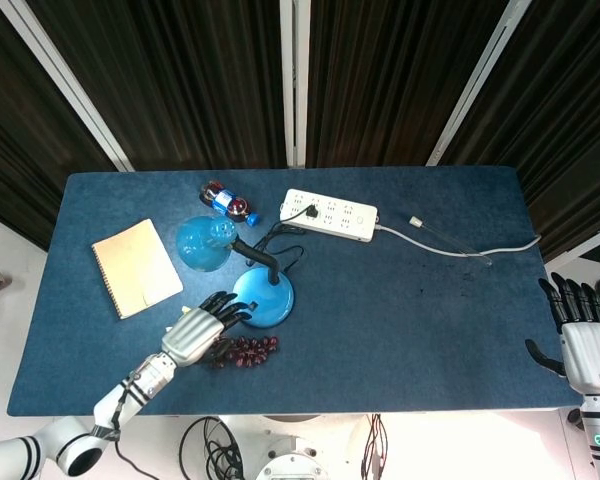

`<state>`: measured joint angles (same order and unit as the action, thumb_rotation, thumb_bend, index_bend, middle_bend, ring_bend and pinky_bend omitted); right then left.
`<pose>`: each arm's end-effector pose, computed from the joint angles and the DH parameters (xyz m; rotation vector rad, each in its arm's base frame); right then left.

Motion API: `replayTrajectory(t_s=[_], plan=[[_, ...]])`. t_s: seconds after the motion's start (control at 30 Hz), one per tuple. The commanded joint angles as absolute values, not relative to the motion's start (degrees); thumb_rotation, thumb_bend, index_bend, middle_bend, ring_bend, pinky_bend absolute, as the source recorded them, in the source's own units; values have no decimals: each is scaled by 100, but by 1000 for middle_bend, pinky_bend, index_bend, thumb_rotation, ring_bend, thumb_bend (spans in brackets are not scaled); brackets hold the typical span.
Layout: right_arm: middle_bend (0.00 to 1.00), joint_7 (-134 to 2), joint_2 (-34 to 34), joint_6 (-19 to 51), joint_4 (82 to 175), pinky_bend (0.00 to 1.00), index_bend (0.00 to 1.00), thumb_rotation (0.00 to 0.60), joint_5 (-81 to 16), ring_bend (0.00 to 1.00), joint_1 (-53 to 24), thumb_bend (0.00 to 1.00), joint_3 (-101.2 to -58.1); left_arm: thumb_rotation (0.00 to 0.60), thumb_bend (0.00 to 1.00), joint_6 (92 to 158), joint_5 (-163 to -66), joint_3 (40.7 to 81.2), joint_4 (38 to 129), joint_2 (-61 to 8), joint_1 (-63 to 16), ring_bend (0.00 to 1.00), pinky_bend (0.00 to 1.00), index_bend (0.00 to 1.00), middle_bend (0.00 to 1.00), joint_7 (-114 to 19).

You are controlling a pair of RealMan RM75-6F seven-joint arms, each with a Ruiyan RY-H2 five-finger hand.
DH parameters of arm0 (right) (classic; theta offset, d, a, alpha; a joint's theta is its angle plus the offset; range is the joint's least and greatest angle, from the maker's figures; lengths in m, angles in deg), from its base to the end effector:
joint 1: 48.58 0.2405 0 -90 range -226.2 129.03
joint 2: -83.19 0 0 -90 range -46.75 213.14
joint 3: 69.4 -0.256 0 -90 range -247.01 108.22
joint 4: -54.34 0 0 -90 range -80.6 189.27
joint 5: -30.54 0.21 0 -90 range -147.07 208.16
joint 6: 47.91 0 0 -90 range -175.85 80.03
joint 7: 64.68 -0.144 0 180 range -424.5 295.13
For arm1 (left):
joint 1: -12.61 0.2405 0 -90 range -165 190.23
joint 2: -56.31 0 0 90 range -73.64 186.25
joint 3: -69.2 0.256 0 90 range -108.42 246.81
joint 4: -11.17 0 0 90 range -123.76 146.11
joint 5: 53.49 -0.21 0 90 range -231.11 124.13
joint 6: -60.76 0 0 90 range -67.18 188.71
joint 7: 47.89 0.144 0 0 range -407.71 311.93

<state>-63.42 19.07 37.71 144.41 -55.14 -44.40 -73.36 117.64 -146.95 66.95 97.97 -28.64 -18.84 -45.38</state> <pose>-0.3193 -0.1819 0.1674 1.3729 -0.8443 0.8693 -0.1777 0.2630 -0.0188 -2.1199 -0.9431 -1.0586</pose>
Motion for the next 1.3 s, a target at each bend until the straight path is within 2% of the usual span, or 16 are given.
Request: replayTrajectory(t_s=[0.03, 1.3], plan=[[0, -6349, 1896, 3758, 14425, 0, 0, 600, -5507, 0, -4437, 176, -7337, 600, 513, 11703, -14567, 6674, 9667, -2976, -1963, 0, 65, 206, 123, -4425], [0, -6584, 1830, 3647, 14183, 0, 0, 600, -5383, 0, -4448, 176, -7360, 600, 512, 11536, -14179, 6876, 9280, -3294, -2351, 0, 65, 201, 122, -4620]])
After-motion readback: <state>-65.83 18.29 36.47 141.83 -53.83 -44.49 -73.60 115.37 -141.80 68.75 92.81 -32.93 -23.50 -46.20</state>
